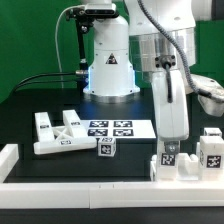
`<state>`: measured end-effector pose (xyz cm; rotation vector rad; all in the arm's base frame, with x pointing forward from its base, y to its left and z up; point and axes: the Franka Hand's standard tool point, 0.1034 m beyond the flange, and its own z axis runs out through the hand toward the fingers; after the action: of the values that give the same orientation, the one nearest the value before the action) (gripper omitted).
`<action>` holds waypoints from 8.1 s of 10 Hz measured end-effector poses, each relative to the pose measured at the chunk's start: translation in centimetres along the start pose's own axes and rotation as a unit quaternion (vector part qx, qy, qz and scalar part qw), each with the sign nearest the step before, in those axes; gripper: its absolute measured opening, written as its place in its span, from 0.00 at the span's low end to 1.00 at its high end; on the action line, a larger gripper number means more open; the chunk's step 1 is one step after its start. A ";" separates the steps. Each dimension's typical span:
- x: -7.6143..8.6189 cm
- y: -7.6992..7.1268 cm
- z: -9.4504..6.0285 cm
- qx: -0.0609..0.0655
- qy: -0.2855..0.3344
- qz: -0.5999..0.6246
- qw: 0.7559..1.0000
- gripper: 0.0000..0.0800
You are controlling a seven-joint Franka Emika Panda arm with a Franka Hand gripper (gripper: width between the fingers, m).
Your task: Assemble chair
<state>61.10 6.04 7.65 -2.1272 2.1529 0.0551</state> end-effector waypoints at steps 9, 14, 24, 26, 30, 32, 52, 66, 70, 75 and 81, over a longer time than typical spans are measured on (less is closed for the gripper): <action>0.2 0.0 -0.2 -0.024 0.015 -0.519 0.854 0.81; 0.8 0.2 0.2 -0.021 0.027 -0.561 0.827 0.44; 1.0 0.2 0.3 0.015 0.007 -0.060 0.998 0.36; 1.0 0.2 0.4 0.026 -0.011 0.145 0.989 0.36; 0.7 0.2 0.4 0.020 -0.007 0.070 0.997 0.58; 0.4 0.1 0.3 0.014 -0.002 -0.109 0.994 0.77; 0.1 -0.2 0.9 0.026 -0.007 0.190 0.981 0.36; 0.7 -0.3 1.4 -0.005 0.037 -0.496 0.868 0.65; 0.8 -0.2 1.4 -0.002 0.034 -0.382 0.924 0.36; 0.8 -0.2 1.3 0.009 0.006 -0.006 1.000 0.36; 1.4 0.5 1.5 0.004 0.008 0.117 0.993 0.45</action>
Offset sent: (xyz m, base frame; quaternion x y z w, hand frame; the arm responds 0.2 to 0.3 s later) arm 0.0000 0.0000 0.0000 0.0000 0.0000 -0.1296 0.9916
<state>60.71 4.82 5.97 -1.8676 2.3962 0.0496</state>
